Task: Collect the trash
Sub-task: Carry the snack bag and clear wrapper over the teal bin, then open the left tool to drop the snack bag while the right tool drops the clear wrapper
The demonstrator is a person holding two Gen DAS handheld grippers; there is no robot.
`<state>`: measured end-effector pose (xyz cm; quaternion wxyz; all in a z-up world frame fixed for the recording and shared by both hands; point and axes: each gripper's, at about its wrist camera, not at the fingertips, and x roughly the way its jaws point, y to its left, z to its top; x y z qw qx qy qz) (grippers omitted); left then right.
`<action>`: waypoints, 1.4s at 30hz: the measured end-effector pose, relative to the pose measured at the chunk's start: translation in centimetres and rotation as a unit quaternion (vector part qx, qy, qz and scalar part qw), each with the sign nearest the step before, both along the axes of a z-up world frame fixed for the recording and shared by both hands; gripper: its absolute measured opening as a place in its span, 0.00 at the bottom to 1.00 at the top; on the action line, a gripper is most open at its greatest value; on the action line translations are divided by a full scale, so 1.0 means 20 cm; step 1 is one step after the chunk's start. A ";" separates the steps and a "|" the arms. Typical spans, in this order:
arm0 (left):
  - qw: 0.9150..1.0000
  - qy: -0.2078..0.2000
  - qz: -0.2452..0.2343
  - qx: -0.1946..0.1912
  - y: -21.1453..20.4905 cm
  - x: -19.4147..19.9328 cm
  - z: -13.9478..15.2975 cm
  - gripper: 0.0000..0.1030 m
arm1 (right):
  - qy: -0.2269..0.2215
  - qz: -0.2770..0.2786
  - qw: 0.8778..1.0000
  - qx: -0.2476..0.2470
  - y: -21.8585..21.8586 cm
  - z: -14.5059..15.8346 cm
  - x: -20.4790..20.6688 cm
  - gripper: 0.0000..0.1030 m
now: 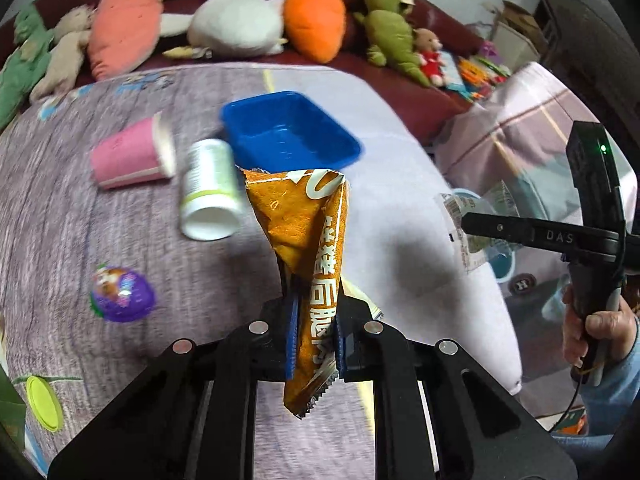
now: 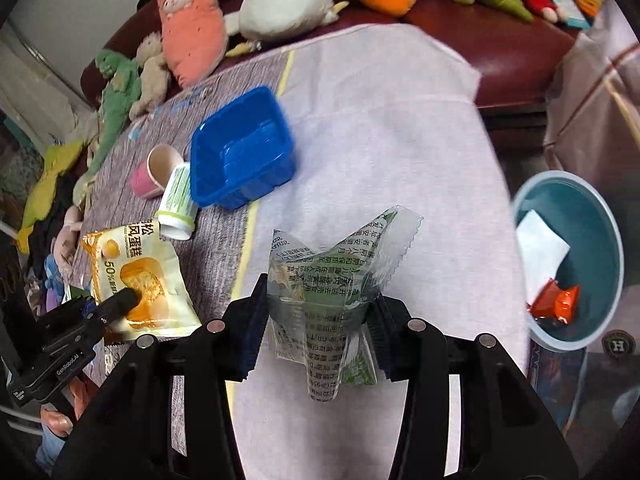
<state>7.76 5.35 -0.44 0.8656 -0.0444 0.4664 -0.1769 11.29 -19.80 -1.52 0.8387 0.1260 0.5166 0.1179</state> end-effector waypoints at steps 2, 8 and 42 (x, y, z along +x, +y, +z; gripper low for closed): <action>1.000 0.000 -0.014 0.002 -0.08 0.00 0.02 0.14 | -0.004 -0.007 1.000 0.003 -0.07 0.02 -0.02 0.42; 0.998 0.005 -0.059 0.005 -0.32 0.01 0.04 0.14 | -0.017 -0.036 0.999 0.011 -0.27 0.05 -0.08 0.42; 0.974 0.070 -0.214 0.020 -1.64 0.40 -0.15 0.15 | -0.038 -0.240 0.969 0.043 -1.47 0.00 -0.23 0.46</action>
